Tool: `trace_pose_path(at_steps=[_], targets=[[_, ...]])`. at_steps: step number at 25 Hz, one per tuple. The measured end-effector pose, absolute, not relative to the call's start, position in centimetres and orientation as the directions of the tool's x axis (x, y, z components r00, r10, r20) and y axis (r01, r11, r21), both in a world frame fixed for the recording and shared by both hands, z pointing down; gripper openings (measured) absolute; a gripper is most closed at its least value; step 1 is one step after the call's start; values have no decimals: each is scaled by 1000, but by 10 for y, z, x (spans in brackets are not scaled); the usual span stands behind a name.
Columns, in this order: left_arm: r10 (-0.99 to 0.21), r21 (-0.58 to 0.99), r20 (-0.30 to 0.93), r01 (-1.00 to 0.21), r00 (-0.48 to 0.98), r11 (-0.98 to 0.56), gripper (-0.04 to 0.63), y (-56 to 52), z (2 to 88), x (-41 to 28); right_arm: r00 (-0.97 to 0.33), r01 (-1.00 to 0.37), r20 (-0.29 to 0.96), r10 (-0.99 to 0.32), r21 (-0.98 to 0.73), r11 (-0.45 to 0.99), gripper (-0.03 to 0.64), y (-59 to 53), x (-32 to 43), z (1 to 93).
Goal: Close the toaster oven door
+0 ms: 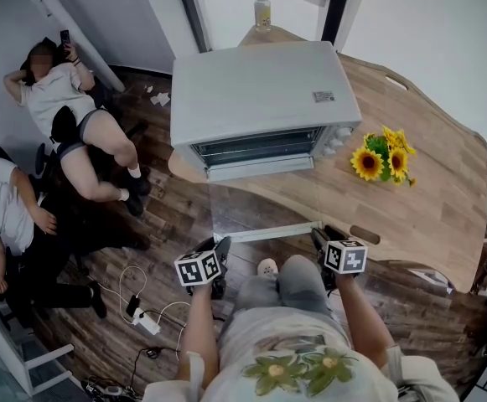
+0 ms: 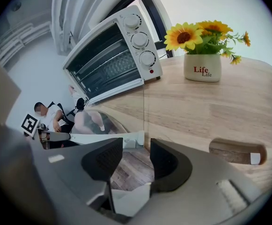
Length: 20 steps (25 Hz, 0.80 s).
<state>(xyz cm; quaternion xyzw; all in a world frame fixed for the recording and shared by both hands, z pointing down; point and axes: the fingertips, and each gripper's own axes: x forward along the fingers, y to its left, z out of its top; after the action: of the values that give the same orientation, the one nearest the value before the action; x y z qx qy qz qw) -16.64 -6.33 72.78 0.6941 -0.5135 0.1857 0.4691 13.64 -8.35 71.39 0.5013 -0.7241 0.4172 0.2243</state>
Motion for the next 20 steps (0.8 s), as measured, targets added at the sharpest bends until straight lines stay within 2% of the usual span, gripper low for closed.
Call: trace_pose_path(at_steps=[13, 20], targets=[[-557, 482, 722, -876, 410, -19, 179, -62, 710, -167, -487, -858, 675, -554, -487, 162, 187, -86, 128, 701], [-580, 497, 703, -868, 413, -16, 179, -63, 696, -168, -500, -856, 614, -610, -458, 240, 189, -90, 125, 680]])
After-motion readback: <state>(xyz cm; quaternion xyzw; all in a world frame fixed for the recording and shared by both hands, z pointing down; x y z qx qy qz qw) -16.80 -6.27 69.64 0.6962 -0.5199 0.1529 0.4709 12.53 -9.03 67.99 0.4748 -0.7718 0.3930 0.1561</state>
